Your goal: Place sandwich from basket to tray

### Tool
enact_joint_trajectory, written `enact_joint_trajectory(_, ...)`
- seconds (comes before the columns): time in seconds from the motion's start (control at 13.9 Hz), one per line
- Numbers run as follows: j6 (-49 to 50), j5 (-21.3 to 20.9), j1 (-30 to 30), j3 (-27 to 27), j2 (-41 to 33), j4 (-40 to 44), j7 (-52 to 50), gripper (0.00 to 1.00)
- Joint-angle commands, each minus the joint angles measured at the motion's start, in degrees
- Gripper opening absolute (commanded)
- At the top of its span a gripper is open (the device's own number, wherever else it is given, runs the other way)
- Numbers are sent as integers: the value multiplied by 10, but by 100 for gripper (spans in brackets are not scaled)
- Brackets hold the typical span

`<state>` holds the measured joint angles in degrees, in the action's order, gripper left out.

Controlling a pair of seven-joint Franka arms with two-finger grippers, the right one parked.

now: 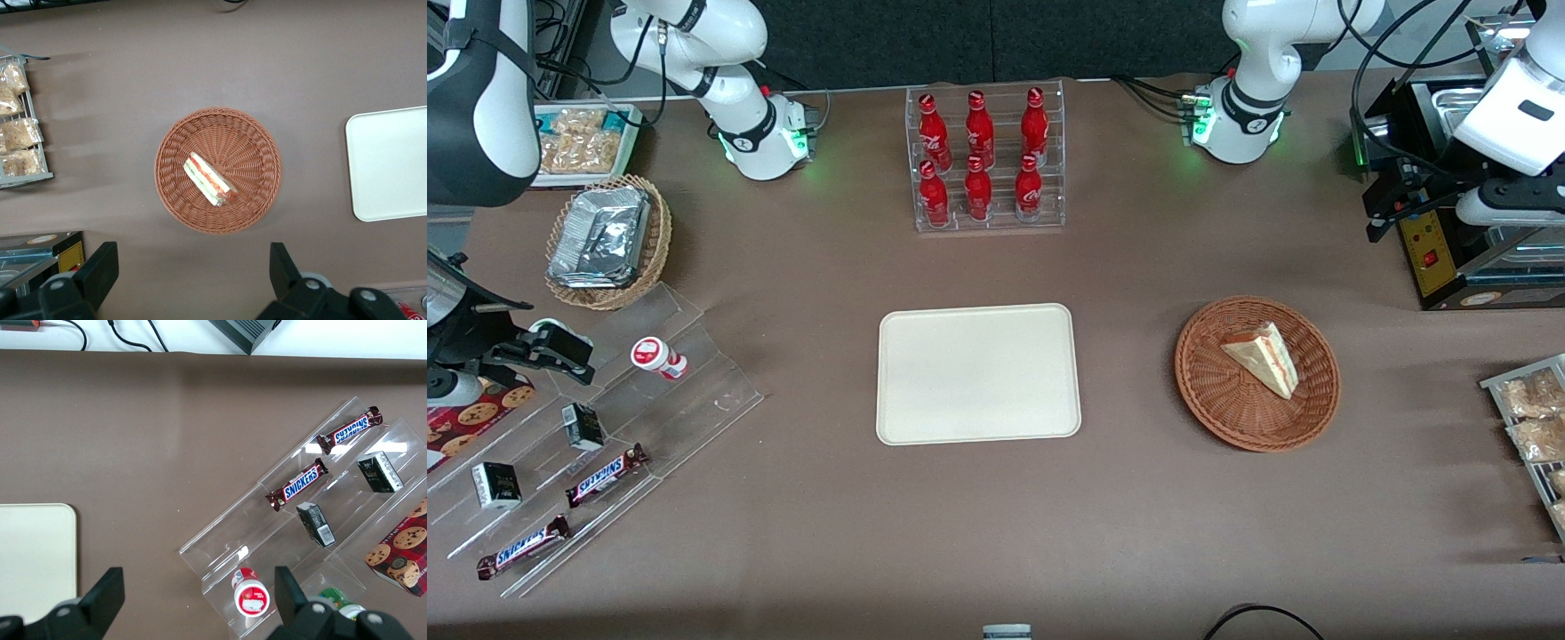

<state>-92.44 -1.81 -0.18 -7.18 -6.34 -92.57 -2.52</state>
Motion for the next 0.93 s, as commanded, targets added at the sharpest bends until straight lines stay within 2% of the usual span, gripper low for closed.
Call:
enact_joint_trajectory(0.0,27,2,8,-7,8,20,1,100)
enact_joint_trajectory(0.22,34,4,9,-6,18,15,-19,100)
enact_joint_trajectory(0.43,55,1,7,-8,61,5,-194,100)
enact_joint_trajectory(0.72,45,4,7,-8,145,-5,-317,100)
enact_joint_trajectory(0.86,9,4,7,-8,172,-28,-378,100)
